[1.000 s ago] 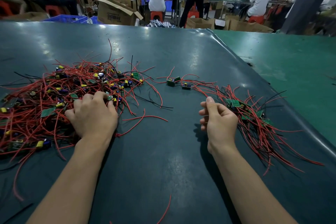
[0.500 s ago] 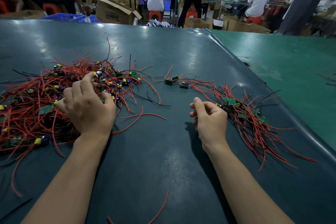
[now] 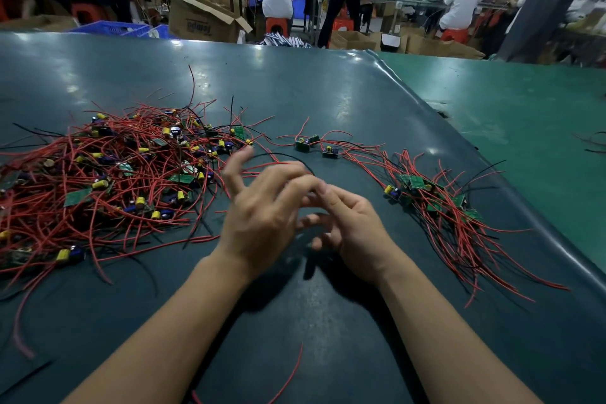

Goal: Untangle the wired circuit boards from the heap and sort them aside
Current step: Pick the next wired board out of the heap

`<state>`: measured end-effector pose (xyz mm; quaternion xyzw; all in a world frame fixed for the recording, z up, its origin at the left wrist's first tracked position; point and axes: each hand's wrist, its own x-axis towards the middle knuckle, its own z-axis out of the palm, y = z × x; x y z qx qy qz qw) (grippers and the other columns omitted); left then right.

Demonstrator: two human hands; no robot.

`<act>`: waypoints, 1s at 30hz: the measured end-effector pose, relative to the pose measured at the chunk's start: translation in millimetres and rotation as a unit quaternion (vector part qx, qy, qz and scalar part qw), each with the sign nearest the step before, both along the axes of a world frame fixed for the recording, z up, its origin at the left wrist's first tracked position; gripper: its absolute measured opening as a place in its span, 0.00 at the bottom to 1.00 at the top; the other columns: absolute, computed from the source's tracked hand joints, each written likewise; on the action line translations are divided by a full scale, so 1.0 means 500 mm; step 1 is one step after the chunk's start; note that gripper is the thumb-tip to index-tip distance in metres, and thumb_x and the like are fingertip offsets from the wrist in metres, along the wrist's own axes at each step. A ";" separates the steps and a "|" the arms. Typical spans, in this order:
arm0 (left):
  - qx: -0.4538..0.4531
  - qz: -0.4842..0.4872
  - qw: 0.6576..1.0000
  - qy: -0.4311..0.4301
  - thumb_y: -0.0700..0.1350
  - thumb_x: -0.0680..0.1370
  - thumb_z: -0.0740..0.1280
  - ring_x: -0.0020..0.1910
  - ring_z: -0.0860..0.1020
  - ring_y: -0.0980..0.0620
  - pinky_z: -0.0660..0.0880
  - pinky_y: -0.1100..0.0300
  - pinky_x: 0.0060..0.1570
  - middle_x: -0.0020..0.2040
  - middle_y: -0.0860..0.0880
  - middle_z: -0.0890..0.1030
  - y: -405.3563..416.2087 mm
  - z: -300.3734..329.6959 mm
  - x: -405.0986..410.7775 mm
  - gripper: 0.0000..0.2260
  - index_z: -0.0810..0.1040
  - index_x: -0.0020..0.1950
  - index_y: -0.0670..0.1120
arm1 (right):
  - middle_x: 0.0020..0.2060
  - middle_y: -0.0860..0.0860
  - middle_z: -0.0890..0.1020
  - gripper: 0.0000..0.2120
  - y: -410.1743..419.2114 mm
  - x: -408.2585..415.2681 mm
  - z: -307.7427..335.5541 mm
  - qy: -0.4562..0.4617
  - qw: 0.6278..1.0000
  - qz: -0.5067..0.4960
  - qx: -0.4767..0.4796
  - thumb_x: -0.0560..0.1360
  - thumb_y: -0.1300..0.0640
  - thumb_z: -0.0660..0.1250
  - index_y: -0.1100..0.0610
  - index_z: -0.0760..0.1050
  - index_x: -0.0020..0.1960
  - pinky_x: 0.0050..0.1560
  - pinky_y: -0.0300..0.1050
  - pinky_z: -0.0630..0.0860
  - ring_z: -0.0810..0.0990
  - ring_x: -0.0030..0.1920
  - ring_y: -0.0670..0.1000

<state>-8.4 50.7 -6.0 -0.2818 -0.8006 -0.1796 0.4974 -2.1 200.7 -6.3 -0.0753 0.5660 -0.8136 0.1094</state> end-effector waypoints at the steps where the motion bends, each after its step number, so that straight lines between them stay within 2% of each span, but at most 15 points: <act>1: -0.006 -0.028 0.999 -0.015 0.38 0.79 0.64 0.50 0.82 0.51 0.61 0.40 0.64 0.49 0.49 0.83 0.004 0.000 0.000 0.09 0.84 0.51 0.46 | 0.44 0.53 0.83 0.13 0.002 -0.001 0.001 0.007 1.000 -0.007 -0.013 0.73 0.52 0.66 0.58 0.79 0.54 0.24 0.37 0.74 0.83 0.36 0.50; 5: -0.001 -0.066 0.995 -0.079 0.36 0.73 0.72 0.56 0.82 0.50 0.59 0.39 0.67 0.48 0.51 0.84 -0.009 -0.006 -0.005 0.08 0.83 0.50 0.45 | 0.41 0.54 0.84 0.07 0.005 -0.006 0.000 0.007 0.999 -0.048 -0.008 0.75 0.59 0.68 0.58 0.80 0.52 0.25 0.38 0.76 0.82 0.33 0.49; 8: 0.000 -0.039 0.990 -0.134 0.43 0.73 0.72 0.64 0.78 0.50 0.54 0.38 0.70 0.49 0.53 0.85 -0.013 -0.014 -0.002 0.08 0.84 0.51 0.46 | 0.38 0.56 0.85 0.05 -0.005 -0.007 -0.003 -0.005 0.995 -0.097 0.021 0.80 0.62 0.63 0.59 0.77 0.50 0.23 0.38 0.75 0.81 0.28 0.49; 11: 0.014 0.024 0.982 -0.189 0.46 0.74 0.72 0.68 0.74 0.47 0.55 0.38 0.71 0.55 0.50 0.83 -0.016 -0.021 -0.005 0.08 0.84 0.52 0.47 | 0.35 0.56 0.85 0.03 -0.007 -0.009 -0.001 -0.003 0.989 -0.146 0.032 0.81 0.61 0.61 0.58 0.71 0.49 0.21 0.38 0.72 0.80 0.25 0.50; 13: 0.070 0.063 0.975 -0.202 0.46 0.74 0.72 0.62 0.77 0.43 0.63 0.42 0.66 0.55 0.46 0.82 -0.020 -0.020 -0.012 0.07 0.85 0.49 0.46 | 0.36 0.57 0.85 0.03 -0.003 -0.012 0.000 -0.001 0.986 -0.165 0.026 0.82 0.60 0.60 0.57 0.69 0.49 0.20 0.37 0.71 0.79 0.24 0.50; 15: 0.134 0.054 0.969 -0.202 0.48 0.76 0.71 0.47 0.78 0.46 0.72 0.51 0.51 0.44 0.47 0.81 -0.020 -0.021 -0.012 0.08 0.84 0.43 0.44 | 0.38 0.56 0.86 0.03 -0.002 -0.011 0.001 0.006 0.988 -0.153 0.033 0.82 0.59 0.60 0.56 0.68 0.49 0.21 0.38 0.71 0.80 0.25 0.51; 16: 0.164 0.016 0.957 -0.239 0.51 0.77 0.69 0.41 0.77 0.50 0.72 0.56 0.44 0.39 0.48 0.80 -0.017 -0.019 -0.009 0.12 0.83 0.40 0.44 | 0.38 0.55 0.86 0.03 -0.004 -0.010 0.000 0.013 0.990 -0.136 0.046 0.82 0.59 0.60 0.56 0.68 0.49 0.20 0.38 0.72 0.80 0.26 0.51; 18: 0.208 -0.062 0.905 -0.367 0.60 0.77 0.65 0.35 0.76 0.55 0.70 0.60 0.36 0.35 0.52 0.80 -0.003 -0.017 -0.002 0.18 0.82 0.39 0.47 | 0.35 0.52 0.85 0.04 -0.007 -0.006 -0.002 0.033 0.991 -0.106 0.082 0.81 0.60 0.62 0.57 0.69 0.48 0.20 0.40 0.73 0.80 0.26 0.51; 20: 0.238 -0.076 0.859 -0.446 0.62 0.75 0.64 0.35 0.79 0.52 0.74 0.56 0.36 0.36 0.52 0.82 -0.001 -0.018 -0.005 0.19 0.82 0.41 0.48 | 0.33 0.50 0.83 0.05 -0.010 -0.002 -0.004 0.046 0.989 -0.089 0.104 0.80 0.62 0.63 0.57 0.70 0.46 0.21 0.40 0.73 0.81 0.27 0.50; 22: 0.275 -0.090 0.836 -0.466 0.56 0.76 0.67 0.37 0.81 0.48 0.76 0.52 0.41 0.37 0.50 0.83 -0.008 -0.017 -0.016 0.14 0.83 0.41 0.48 | 0.34 0.50 0.84 0.06 -0.009 0.000 -0.003 0.049 0.991 -0.081 0.100 0.80 0.63 0.64 0.57 0.71 0.45 0.21 0.39 0.73 0.82 0.29 0.51; 24: 0.291 -0.119 0.820 -0.478 0.53 0.76 0.69 0.38 0.82 0.50 0.77 0.53 0.43 0.38 0.49 0.84 -0.016 -0.016 -0.021 0.10 0.83 0.42 0.49 | 0.35 0.51 0.84 0.06 -0.007 0.001 0.001 0.047 0.992 -0.081 0.088 0.79 0.64 0.64 0.57 0.71 0.44 0.21 0.39 0.73 0.82 0.30 0.50; 27: 0.291 -0.150 0.818 -0.474 0.53 0.74 0.70 0.39 0.82 0.53 0.77 0.58 0.40 0.40 0.50 0.85 -0.013 -0.018 -0.016 0.07 0.83 0.45 0.51 | 0.36 0.51 0.85 0.05 -0.002 0.001 0.003 0.047 0.993 -0.080 0.069 0.78 0.65 0.65 0.58 0.73 0.44 0.22 0.38 0.74 0.83 0.32 0.49; 30: 0.259 -0.142 0.856 -0.424 0.49 0.75 0.72 0.32 0.77 0.57 0.72 0.64 0.35 0.39 0.54 0.83 -0.008 -0.026 -0.010 0.04 0.81 0.47 0.49 | 0.37 0.50 0.85 0.02 -0.001 0.000 0.004 0.031 0.995 -0.075 0.058 0.79 0.63 0.64 0.59 0.72 0.47 0.21 0.38 0.72 0.82 0.30 0.48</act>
